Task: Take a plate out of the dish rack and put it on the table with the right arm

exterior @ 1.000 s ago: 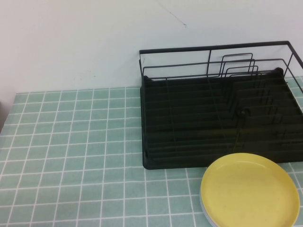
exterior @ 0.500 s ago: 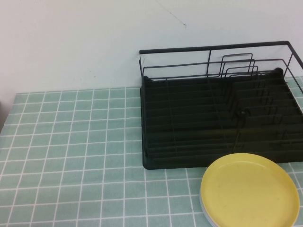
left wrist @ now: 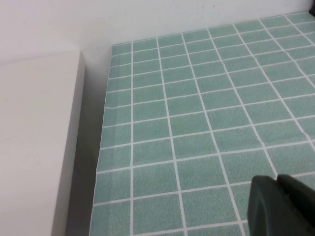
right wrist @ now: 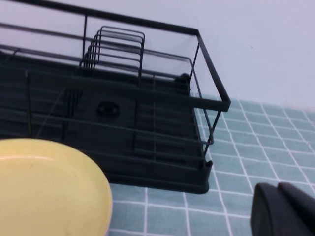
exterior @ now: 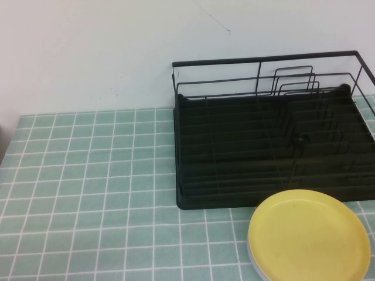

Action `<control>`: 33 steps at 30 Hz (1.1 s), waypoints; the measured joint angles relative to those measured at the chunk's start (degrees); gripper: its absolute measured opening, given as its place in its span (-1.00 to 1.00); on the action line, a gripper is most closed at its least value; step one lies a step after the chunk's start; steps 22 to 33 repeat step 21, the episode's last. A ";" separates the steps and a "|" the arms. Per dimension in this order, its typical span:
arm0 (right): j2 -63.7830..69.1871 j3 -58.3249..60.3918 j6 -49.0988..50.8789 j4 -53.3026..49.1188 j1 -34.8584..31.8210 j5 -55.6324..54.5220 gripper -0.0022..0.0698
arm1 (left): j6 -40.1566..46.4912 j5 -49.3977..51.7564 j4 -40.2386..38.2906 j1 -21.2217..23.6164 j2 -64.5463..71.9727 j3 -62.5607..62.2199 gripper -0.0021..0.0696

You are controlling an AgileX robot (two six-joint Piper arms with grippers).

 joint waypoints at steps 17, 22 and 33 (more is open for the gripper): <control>-3.62 0.46 1.46 -0.66 -0.33 12.59 -0.94 | 0.00 0.00 0.00 0.00 0.00 0.00 -0.95; -3.62 0.46 1.46 -0.66 -0.33 12.68 -0.94 | 0.00 0.00 0.00 0.00 0.00 0.00 -0.95; -3.62 0.46 1.46 -0.66 -0.33 12.68 -0.94 | 0.00 0.00 0.00 0.00 0.00 0.00 -0.95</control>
